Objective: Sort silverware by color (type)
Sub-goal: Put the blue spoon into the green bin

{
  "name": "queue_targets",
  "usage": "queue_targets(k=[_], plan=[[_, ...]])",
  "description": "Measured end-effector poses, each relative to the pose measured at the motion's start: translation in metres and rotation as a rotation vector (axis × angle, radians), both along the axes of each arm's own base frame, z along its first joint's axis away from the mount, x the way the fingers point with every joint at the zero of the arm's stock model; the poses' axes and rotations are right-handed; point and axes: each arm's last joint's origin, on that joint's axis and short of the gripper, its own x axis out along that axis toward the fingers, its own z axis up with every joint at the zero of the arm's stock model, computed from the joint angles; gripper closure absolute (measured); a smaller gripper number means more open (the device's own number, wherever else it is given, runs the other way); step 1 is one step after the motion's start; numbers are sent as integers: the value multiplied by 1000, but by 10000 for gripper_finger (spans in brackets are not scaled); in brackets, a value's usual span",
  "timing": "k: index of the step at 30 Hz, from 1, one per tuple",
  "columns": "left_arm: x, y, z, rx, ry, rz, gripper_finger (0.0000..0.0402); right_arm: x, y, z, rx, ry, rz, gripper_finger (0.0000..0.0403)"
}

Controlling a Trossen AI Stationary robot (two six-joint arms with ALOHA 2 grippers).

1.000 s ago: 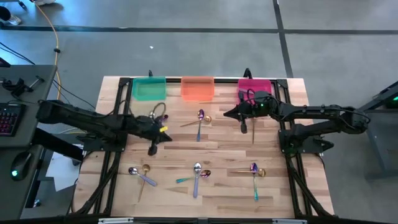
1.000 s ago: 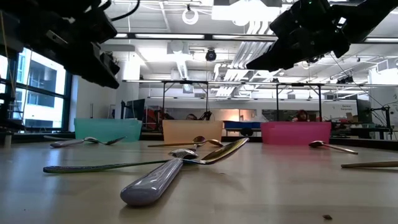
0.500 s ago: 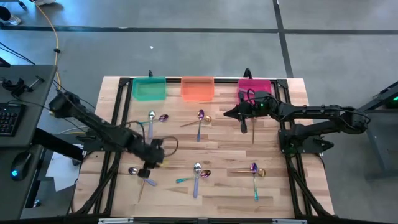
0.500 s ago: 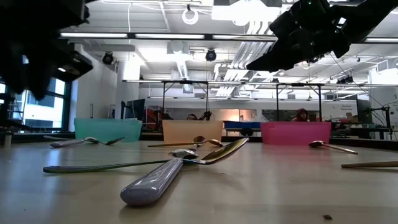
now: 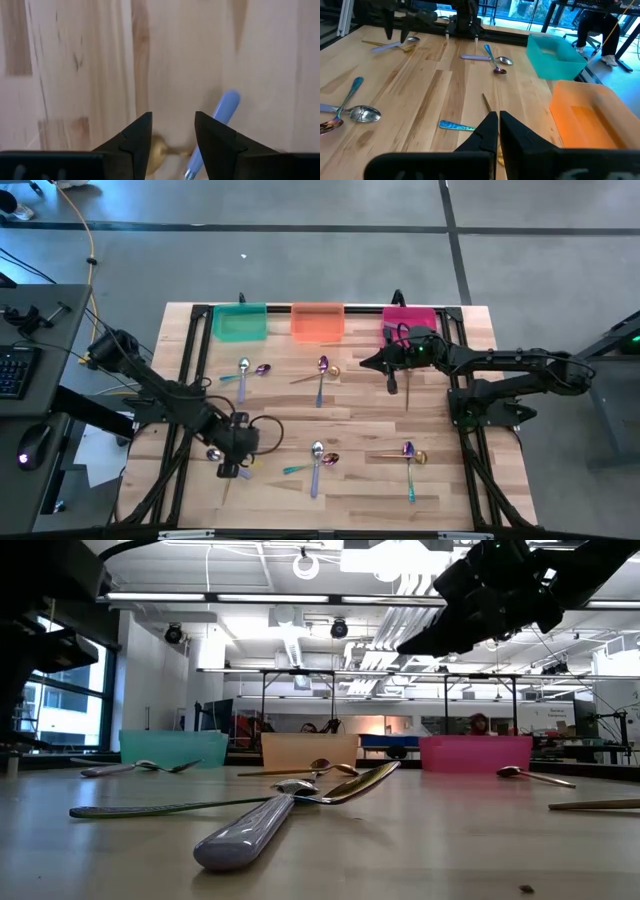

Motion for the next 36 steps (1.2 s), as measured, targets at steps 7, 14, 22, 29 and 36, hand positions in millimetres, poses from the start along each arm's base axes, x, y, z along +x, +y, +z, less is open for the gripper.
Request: queue_targets(k=[7, 14, 22, 29, 36], plan=[[4, 3, 1, 11, -33, 11, 261, -1, 0, -2, 14, 19, -2, 401], [35, 11, 3, -80, -200, 111, 263, 0, 1, -2, -4, 25, -44, 401], [74, 15, -17, -63, -278, 100, 263, 3, 10, -2, -38, 32, -54, 401], [113, 1, -24, 9, -289, 66, 263, 5, 17, -1, -47, 23, -24, 401], [142, -11, -33, 35, -289, 47, 263, 6, 21, 0, -50, 14, -7, 401]])
